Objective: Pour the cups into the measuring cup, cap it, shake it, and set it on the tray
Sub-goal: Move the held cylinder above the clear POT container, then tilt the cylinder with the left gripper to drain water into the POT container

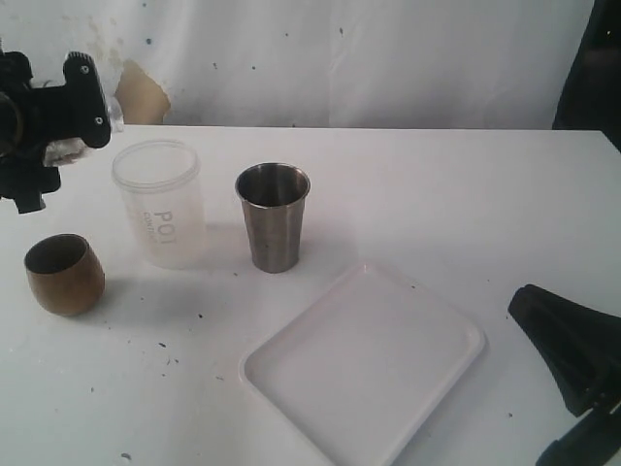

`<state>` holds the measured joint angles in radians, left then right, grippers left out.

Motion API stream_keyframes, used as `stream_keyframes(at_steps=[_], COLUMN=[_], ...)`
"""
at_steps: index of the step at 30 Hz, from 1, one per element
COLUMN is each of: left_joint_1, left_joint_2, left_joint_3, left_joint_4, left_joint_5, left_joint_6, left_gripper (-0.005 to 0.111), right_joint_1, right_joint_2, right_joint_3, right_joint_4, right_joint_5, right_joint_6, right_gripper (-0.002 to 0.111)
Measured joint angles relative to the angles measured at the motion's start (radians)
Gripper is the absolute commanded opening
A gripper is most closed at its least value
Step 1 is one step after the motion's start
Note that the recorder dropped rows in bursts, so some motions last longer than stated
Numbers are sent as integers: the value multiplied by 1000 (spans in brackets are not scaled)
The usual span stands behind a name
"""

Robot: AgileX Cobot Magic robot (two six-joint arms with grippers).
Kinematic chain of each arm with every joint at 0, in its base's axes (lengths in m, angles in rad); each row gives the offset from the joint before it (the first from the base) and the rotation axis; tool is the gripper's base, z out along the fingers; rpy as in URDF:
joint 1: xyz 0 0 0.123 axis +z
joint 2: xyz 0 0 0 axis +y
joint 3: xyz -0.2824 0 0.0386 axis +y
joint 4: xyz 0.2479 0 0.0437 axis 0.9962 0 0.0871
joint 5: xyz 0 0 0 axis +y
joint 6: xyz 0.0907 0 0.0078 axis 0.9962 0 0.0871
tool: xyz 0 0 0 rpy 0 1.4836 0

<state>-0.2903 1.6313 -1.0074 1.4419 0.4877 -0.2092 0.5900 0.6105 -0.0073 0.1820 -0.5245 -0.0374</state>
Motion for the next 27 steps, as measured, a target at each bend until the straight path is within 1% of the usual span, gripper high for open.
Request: stream_keyframes(at_steps=[12, 22, 27], left_joint_1=[0, 0, 0], left_joint_2=[14, 14, 14], left_joint_3=[0, 0, 0], left_joint_4=[117, 217, 242], left_joint_5=[8, 49, 49], left_joint_6=[0, 4, 6], left_gripper=[0, 0, 0], right_joint_1=[0, 0, 0], right_joint_2=[0, 0, 0], right_joint_3=[0, 0, 0], right_joint_4=[0, 0, 0], right_joint_5=[0, 0, 0], right_joint_6=[0, 0, 0], right_gripper=[0, 0, 0])
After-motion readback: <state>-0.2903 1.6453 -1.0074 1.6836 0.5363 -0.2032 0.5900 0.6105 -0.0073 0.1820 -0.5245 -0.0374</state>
